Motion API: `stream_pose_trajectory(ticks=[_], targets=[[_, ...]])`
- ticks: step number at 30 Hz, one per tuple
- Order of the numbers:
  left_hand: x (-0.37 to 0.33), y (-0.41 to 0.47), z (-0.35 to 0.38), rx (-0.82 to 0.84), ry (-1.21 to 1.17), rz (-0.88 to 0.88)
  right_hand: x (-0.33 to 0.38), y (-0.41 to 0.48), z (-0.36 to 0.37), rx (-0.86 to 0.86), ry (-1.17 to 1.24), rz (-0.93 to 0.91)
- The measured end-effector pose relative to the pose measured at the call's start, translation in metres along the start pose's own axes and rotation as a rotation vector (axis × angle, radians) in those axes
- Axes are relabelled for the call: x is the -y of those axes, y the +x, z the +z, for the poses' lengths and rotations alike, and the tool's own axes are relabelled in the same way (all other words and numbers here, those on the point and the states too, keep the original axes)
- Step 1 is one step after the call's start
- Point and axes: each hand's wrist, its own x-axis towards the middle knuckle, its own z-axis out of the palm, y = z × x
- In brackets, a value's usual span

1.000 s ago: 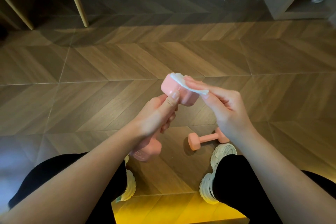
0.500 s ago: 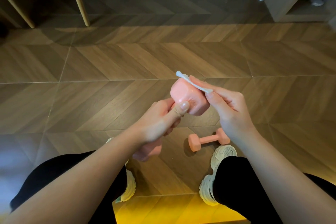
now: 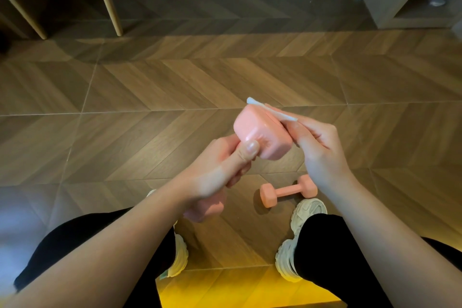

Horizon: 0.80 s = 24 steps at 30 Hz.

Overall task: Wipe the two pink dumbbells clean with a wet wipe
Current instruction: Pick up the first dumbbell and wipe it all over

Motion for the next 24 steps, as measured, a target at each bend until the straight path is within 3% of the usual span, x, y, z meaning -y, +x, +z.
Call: stream_pose_trajectory(ticks=[5, 15, 24], targets=[[0.002, 0.001, 0.002, 0.002, 0.025, -0.016, -0.001, -0.001, -0.001, -0.021, 0.032, 0.009], [0.002, 0.008, 0.000, -0.197, -0.018, -0.095, 0.009, -0.002, -0.001, -0.010, -0.047, -0.080], [0.007, 0.009, 0.002, -0.210, 0.013, -0.170, 0.001, -0.003, 0.004, 0.034, -0.092, -0.109]])
